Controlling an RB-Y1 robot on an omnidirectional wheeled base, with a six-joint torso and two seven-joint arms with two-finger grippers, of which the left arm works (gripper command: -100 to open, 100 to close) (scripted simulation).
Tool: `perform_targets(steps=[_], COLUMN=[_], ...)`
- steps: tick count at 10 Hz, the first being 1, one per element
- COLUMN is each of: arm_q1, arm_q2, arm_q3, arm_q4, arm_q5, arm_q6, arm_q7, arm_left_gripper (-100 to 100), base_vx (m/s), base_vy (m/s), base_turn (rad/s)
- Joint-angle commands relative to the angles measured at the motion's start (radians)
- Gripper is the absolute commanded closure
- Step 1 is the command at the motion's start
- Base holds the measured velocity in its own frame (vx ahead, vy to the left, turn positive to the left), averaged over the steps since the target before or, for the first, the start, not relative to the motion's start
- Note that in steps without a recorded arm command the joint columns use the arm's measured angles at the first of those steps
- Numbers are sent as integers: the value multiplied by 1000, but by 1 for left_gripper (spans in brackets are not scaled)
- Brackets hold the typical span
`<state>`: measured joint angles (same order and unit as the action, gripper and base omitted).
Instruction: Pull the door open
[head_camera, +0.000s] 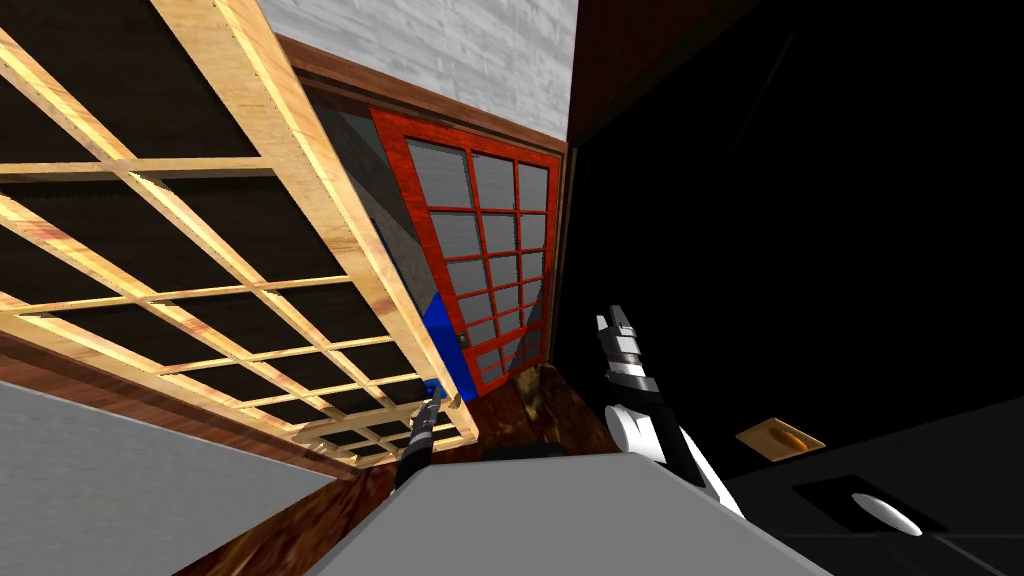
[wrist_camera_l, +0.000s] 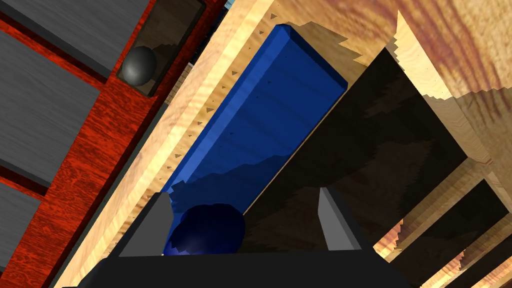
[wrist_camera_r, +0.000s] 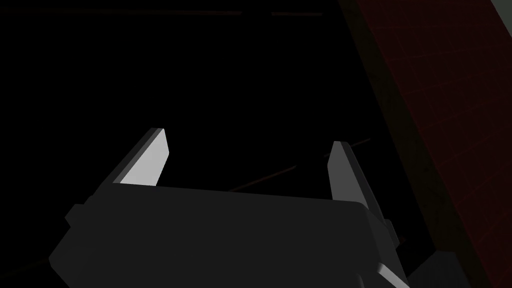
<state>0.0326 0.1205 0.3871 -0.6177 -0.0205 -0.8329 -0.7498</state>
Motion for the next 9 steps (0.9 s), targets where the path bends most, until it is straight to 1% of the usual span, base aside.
perform_targets(steps=[1, 2, 3, 4, 5, 6, 9], arm_q1=[-6, -7, -7, -8, -8, -9, -9], arm_q2=[21, 22, 22, 23, 23, 24, 24], arm_q3=[16, 14, 14, 11, 11, 9, 9], arm_q4=[17, 16, 16, 16, 16, 16, 16], arm_q5=[11, 15, 15, 19, 19, 23, 23], arm_q6=[-4, -4, -4, -4, -4, -4, -4], arm_q7=[34, 70, 74, 113, 115, 152, 155], arm_left_gripper=[100, 100, 100, 100, 100, 100, 100], base_vx=[-30, -37, -31, -33, -34, -43, -17], base_vy=[17, 13, 16, 22, 14, 15, 7], base_turn=[-39, -63, -46, -65, -36, -69, -15])
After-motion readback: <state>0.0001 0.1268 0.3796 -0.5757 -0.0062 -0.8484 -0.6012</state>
